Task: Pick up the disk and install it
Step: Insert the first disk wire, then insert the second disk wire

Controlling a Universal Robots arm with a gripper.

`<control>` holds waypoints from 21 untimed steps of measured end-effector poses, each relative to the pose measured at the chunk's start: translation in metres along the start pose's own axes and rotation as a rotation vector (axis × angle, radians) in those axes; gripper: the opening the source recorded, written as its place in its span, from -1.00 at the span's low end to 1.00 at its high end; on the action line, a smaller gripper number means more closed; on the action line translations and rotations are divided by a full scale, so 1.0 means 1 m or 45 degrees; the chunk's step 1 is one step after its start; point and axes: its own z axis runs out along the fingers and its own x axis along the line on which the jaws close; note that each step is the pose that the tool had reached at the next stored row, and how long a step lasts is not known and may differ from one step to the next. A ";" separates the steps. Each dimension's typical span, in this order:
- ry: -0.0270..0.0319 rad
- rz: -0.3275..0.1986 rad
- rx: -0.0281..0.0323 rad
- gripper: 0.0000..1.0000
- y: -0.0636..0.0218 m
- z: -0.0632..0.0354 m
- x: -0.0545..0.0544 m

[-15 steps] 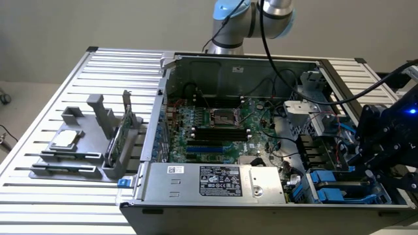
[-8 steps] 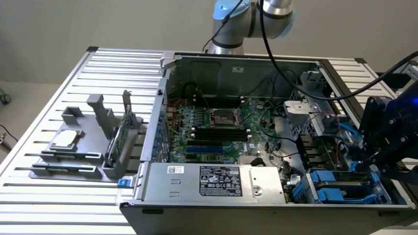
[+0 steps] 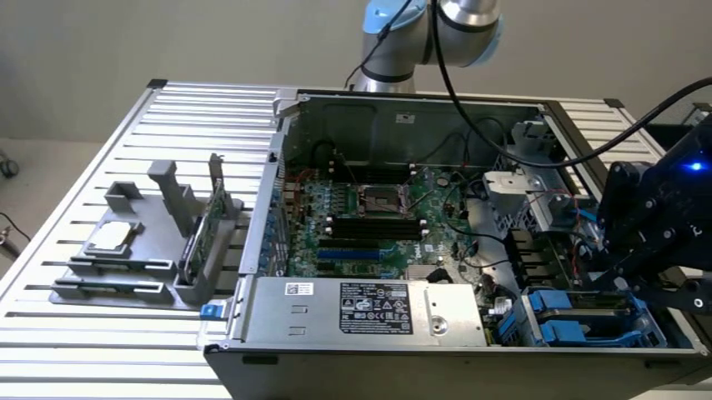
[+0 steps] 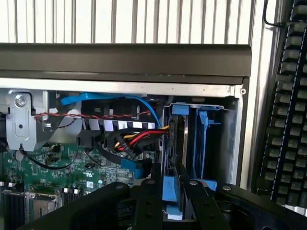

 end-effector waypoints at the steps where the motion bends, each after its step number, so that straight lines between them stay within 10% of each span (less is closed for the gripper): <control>1: 0.0001 0.000 0.0000 -0.49 -0.0026 0.0000 0.000; 7: 0.0002 0.000 0.0000 -0.49 -0.0190 0.0001 0.003; 21: -0.0001 -0.009 0.0011 -0.49 -0.0195 0.0002 0.004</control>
